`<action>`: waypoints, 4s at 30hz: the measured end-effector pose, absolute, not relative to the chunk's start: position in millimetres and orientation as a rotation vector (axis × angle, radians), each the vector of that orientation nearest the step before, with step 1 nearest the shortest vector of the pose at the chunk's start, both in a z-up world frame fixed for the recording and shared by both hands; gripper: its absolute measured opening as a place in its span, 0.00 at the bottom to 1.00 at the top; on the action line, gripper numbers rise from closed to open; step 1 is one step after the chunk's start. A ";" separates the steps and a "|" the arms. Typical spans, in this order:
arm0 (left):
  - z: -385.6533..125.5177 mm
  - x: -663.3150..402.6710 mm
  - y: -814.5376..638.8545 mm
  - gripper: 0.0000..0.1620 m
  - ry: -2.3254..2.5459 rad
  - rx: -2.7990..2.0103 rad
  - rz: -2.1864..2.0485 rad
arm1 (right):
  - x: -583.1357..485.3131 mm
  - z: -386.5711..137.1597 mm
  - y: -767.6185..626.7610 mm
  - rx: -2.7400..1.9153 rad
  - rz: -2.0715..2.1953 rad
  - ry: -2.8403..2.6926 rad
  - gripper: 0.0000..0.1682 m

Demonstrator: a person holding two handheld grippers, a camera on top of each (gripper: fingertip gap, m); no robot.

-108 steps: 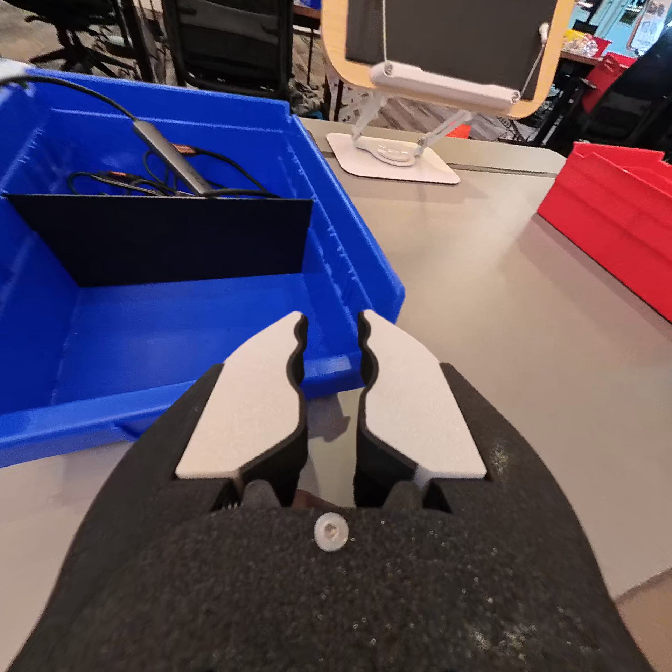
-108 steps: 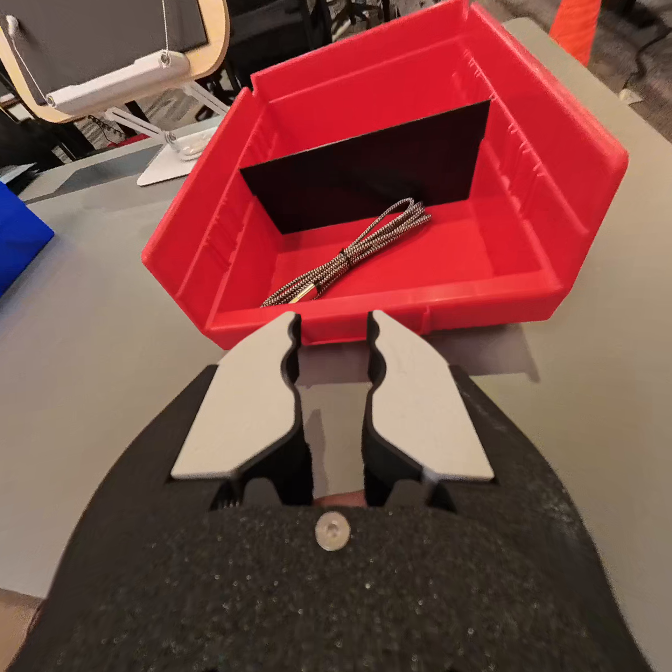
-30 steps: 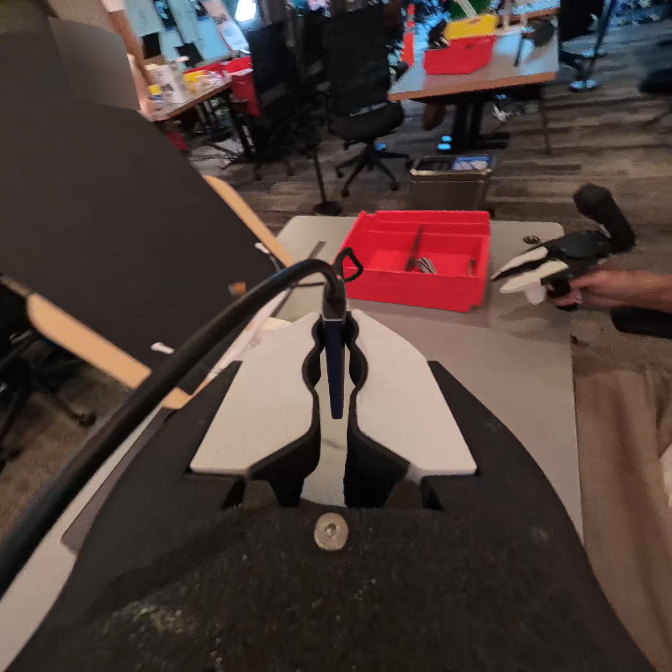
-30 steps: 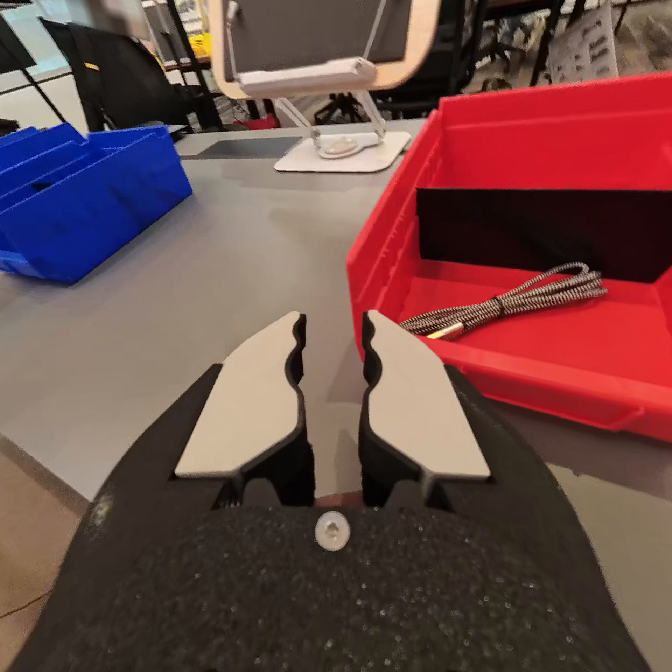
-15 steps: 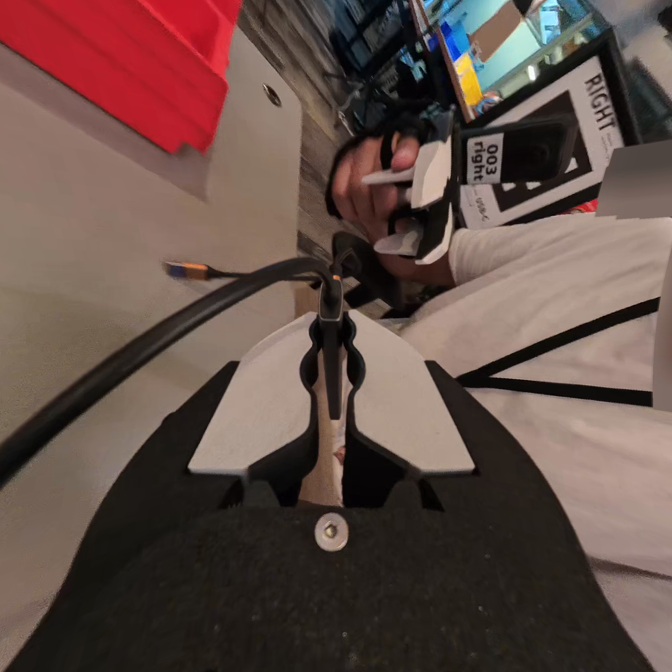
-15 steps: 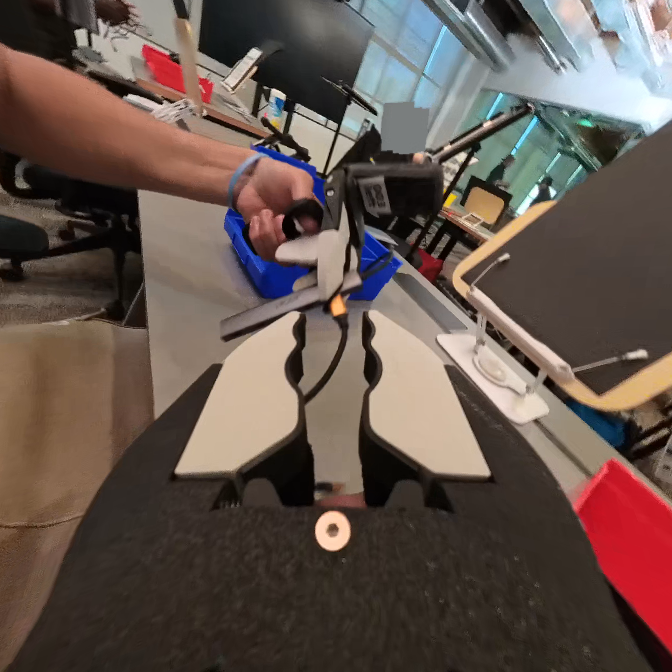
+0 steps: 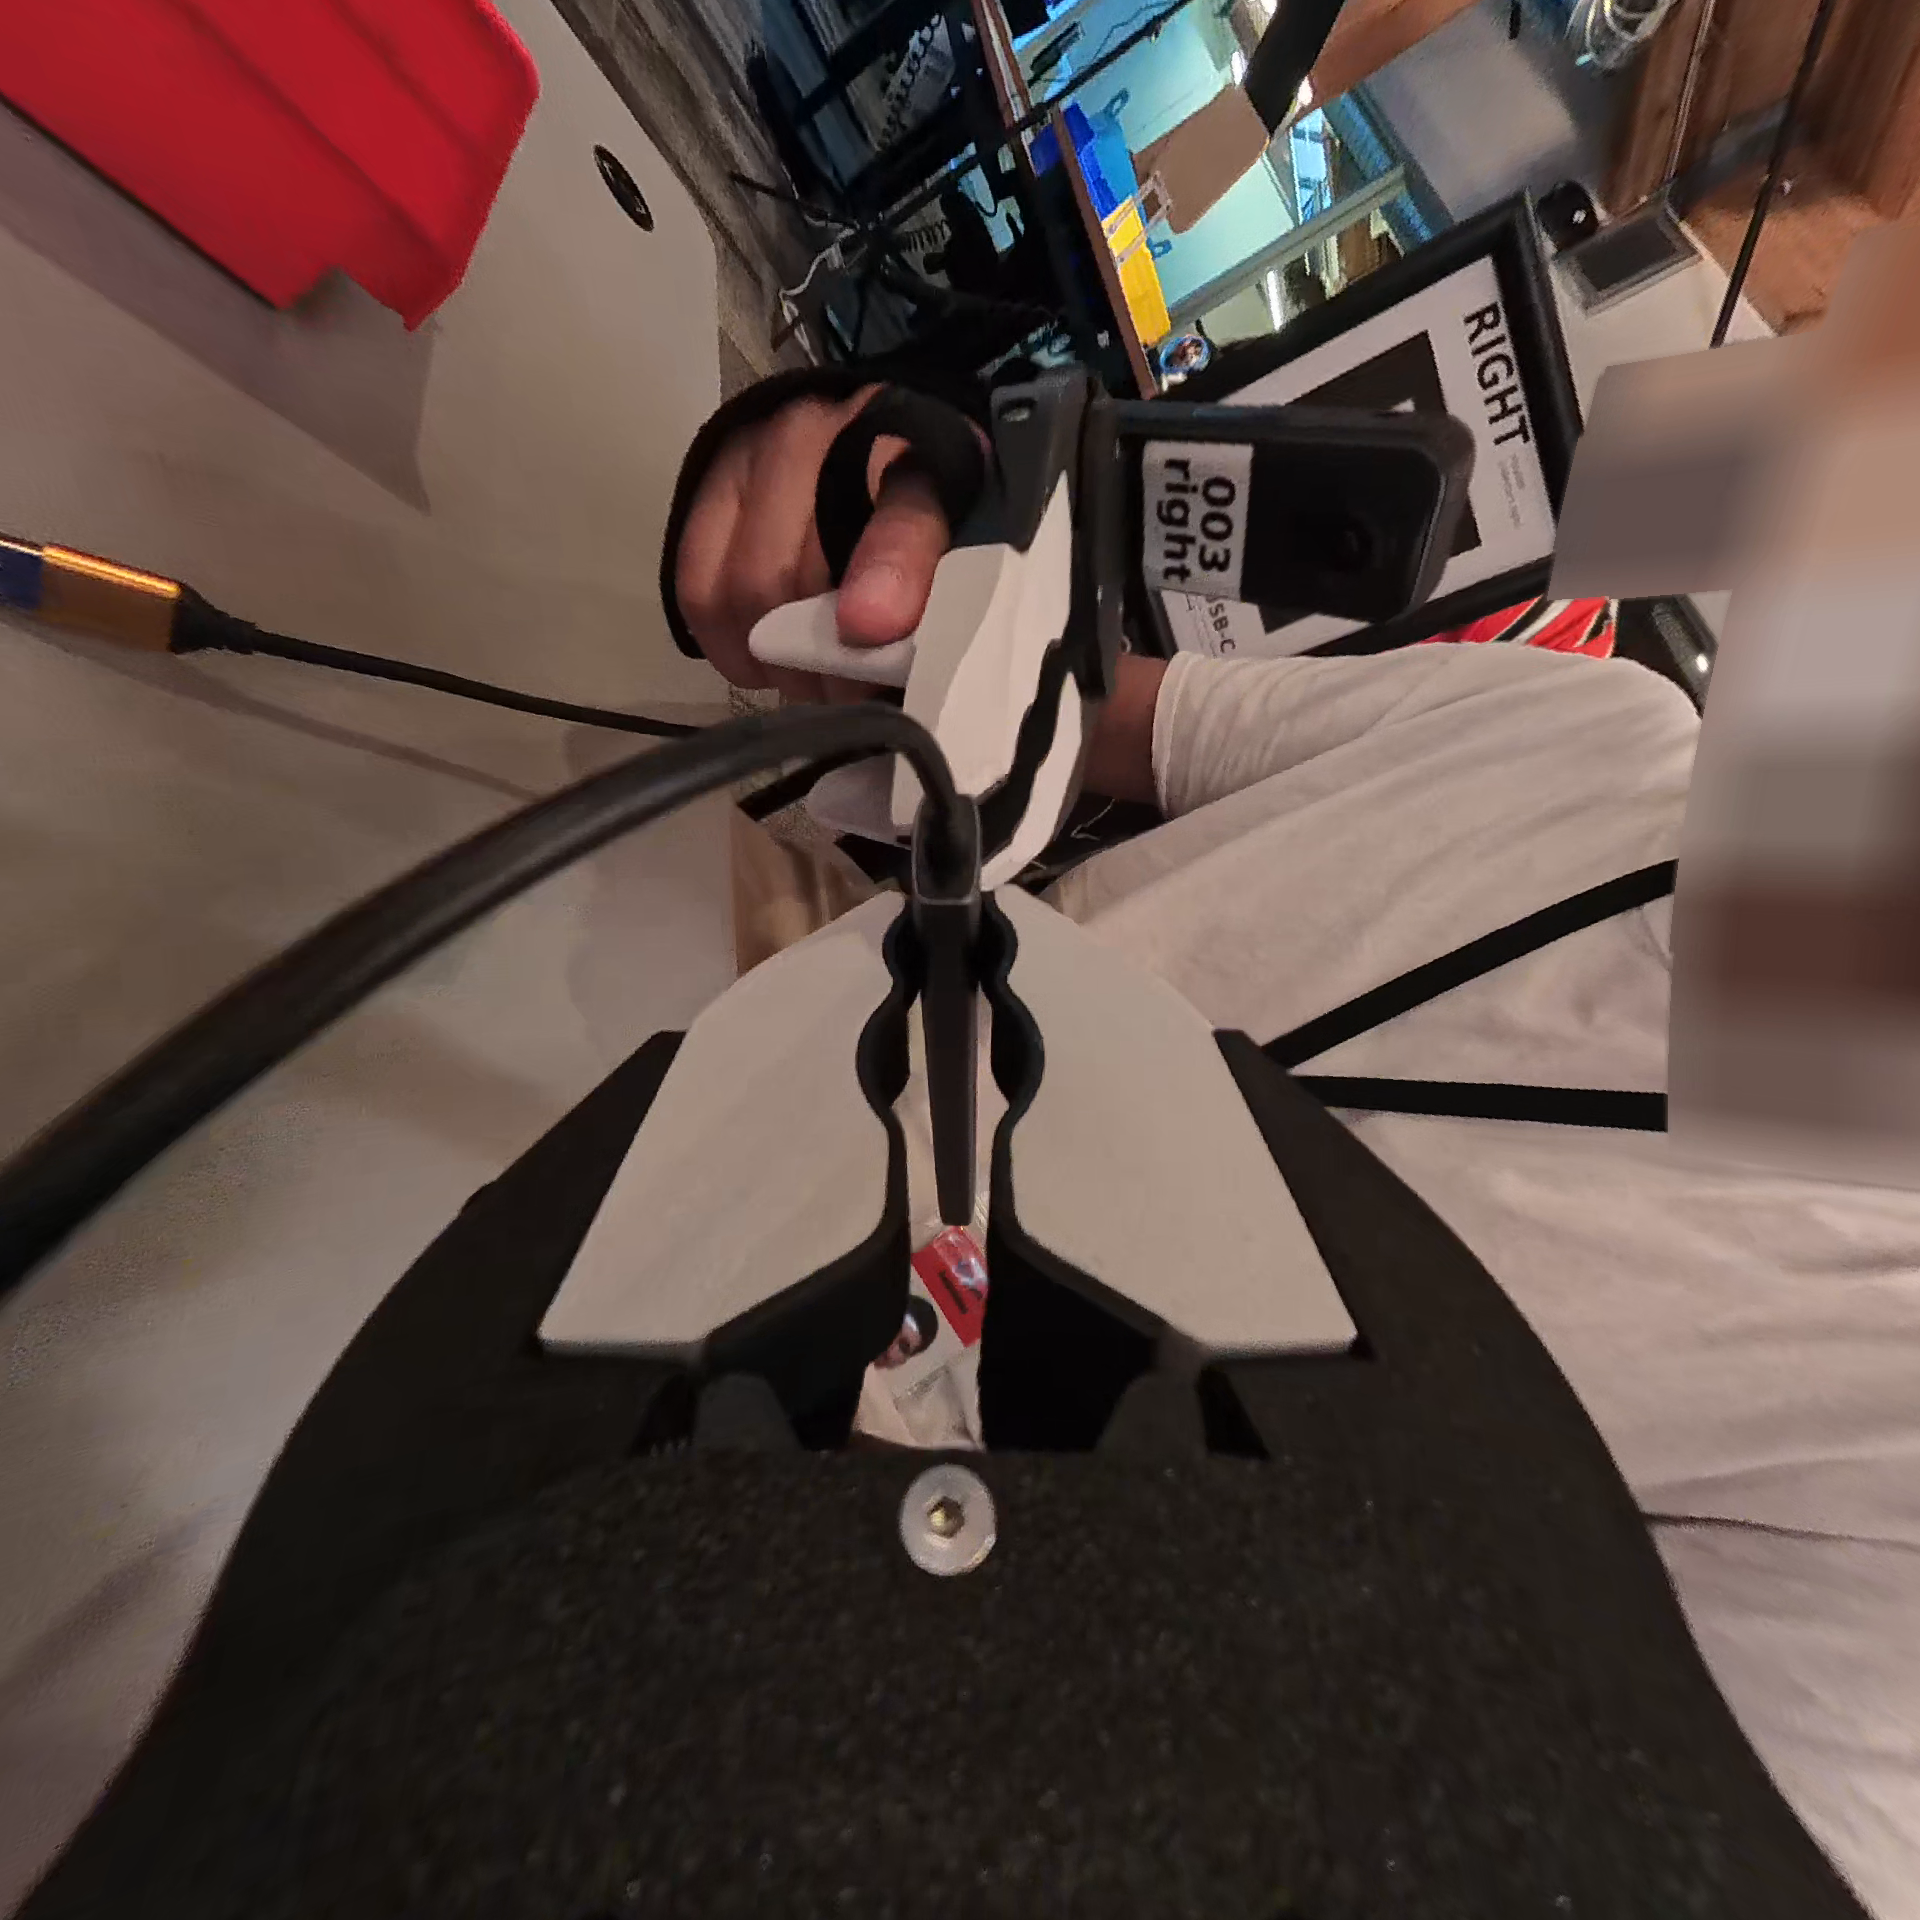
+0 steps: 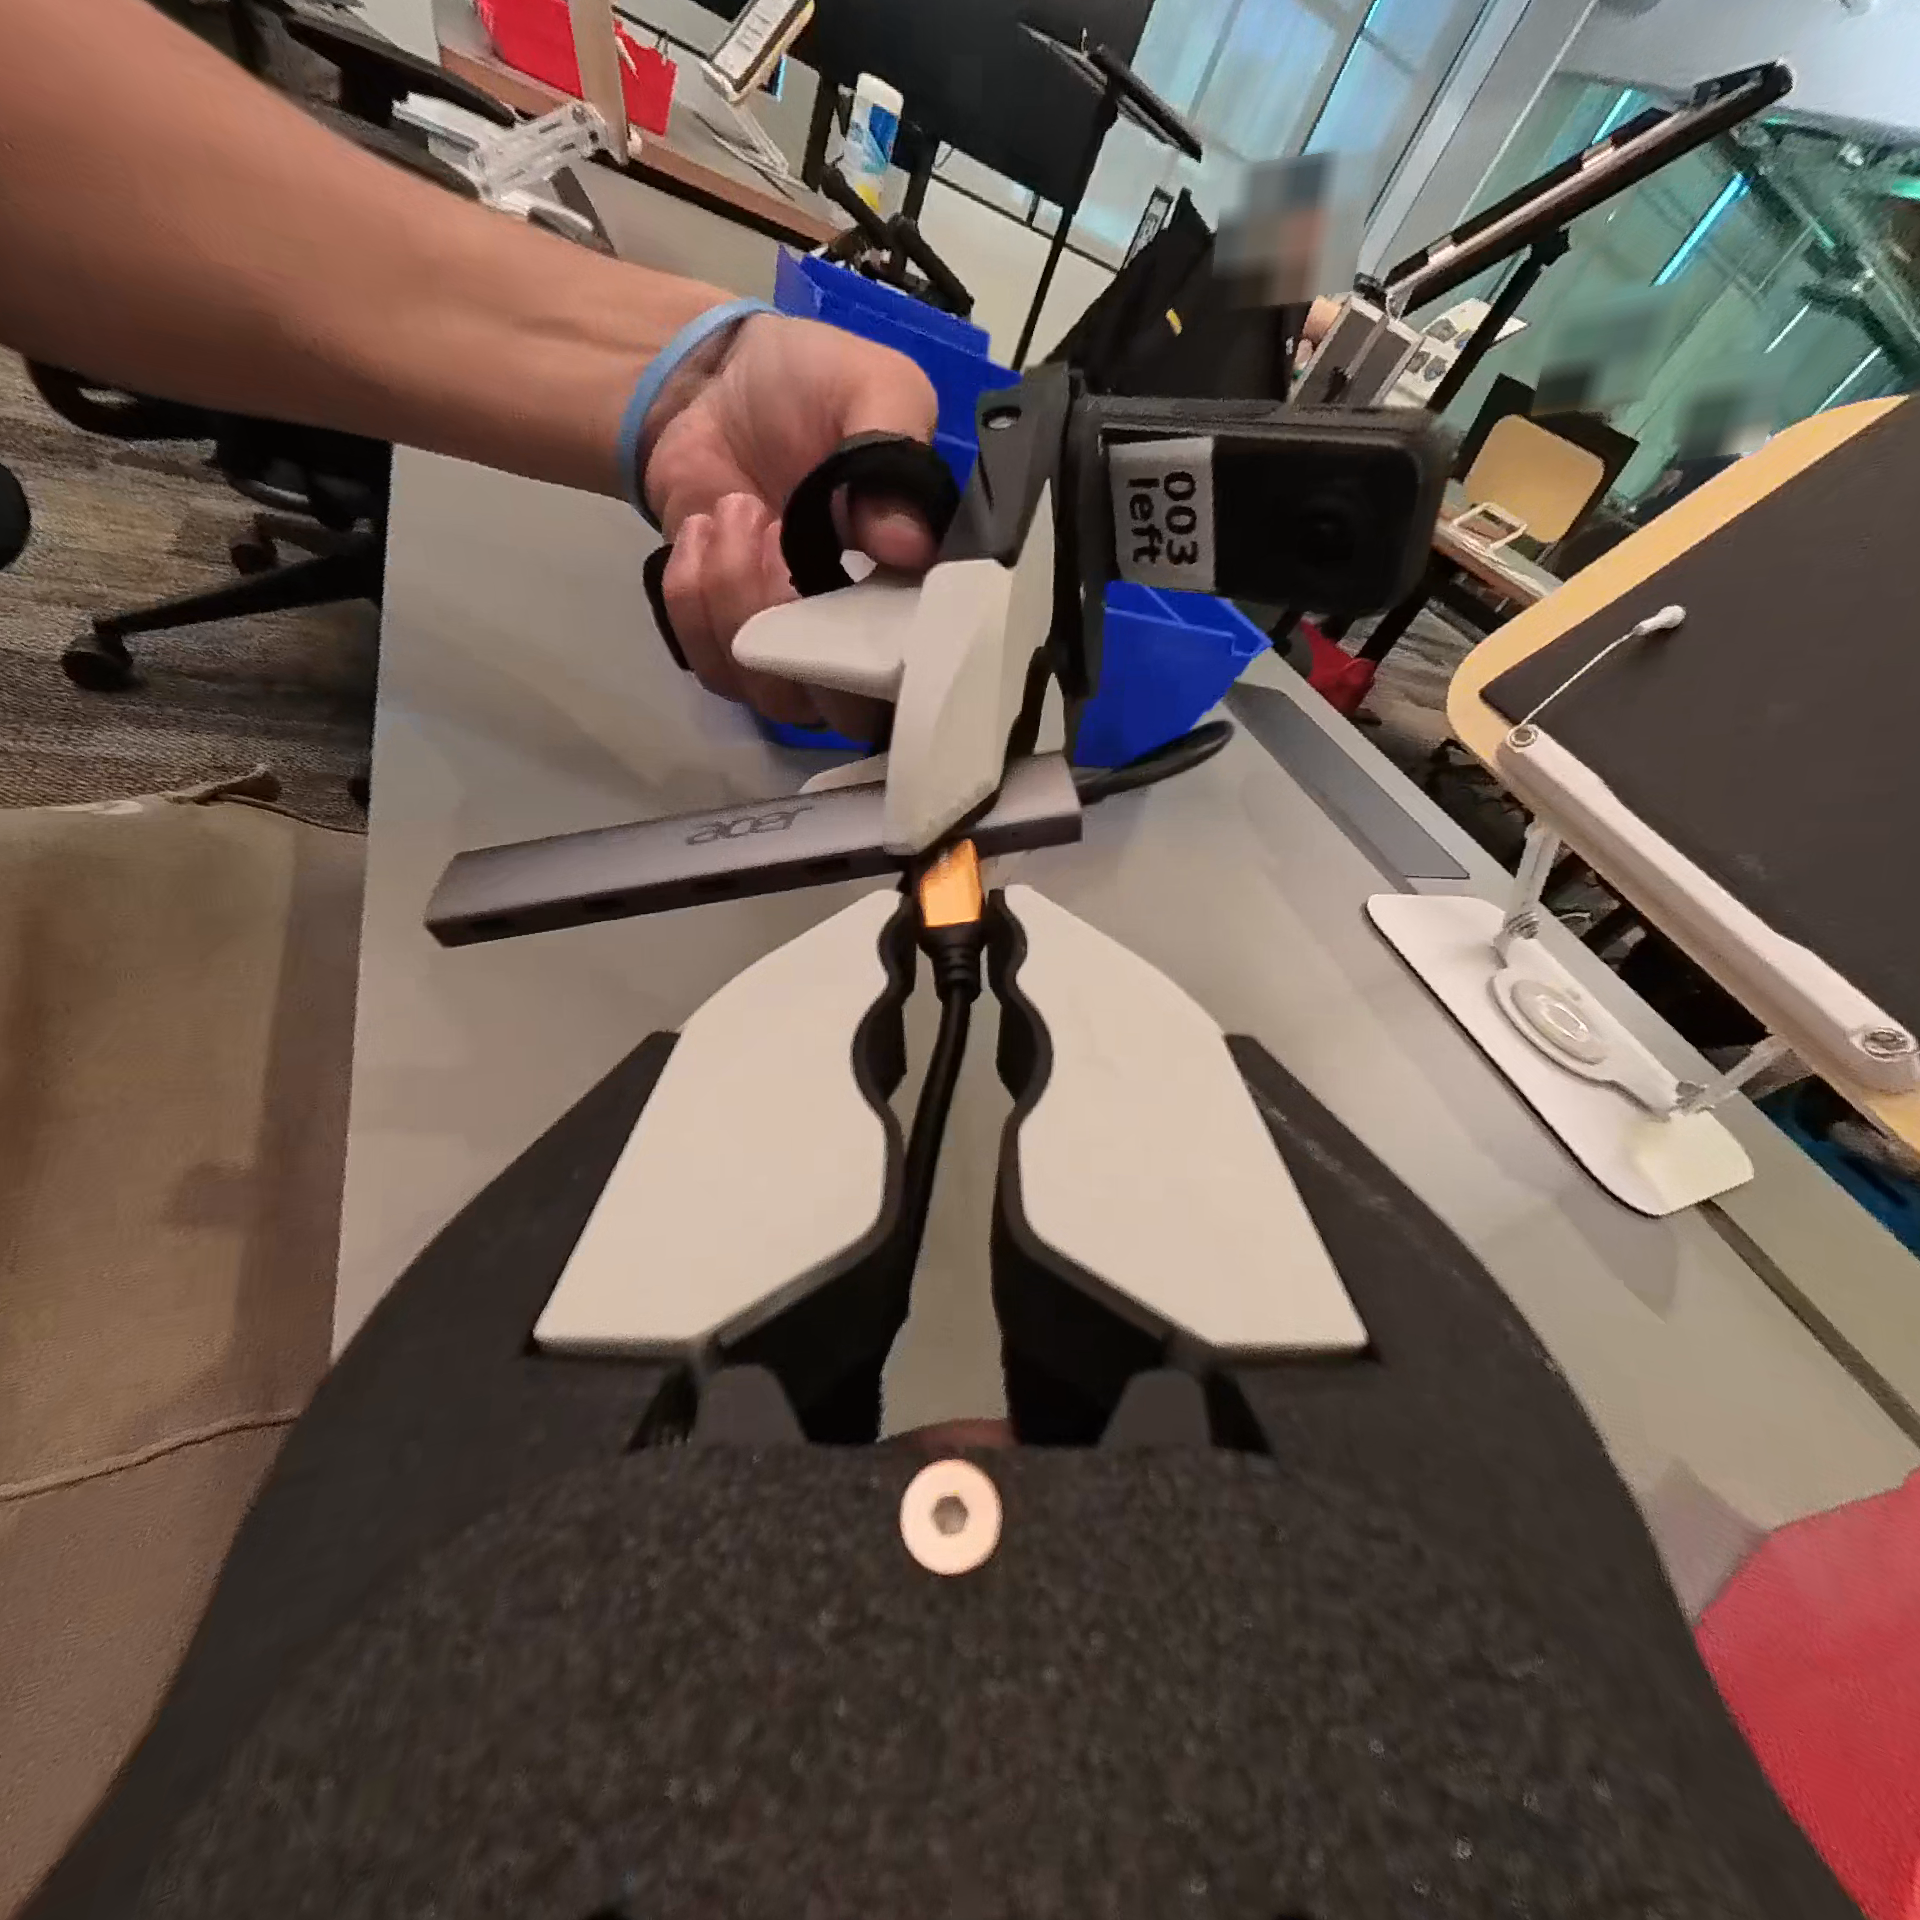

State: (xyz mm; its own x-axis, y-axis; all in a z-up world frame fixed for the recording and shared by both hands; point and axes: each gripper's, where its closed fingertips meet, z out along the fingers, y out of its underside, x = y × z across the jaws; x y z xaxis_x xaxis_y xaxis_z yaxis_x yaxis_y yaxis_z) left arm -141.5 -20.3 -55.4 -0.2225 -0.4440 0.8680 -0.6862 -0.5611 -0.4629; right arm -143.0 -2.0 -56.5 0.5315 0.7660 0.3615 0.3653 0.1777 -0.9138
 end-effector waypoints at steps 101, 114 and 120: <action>-63.5 -151.8 10.9 0.15 -2.092 3.557 1.575 | -119.2 -64.5 14.6 -1.781 0.538 -0.369 0.07; -65.8 -150.3 16.7 0.16 -2.154 3.539 1.377 | -114.7 -66.0 17.6 -1.783 0.558 -0.376 0.07; -70.5 -146.5 19.7 0.16 -2.118 3.543 1.353 | -110.2 -71.1 19.8 -1.802 0.543 -0.375 0.07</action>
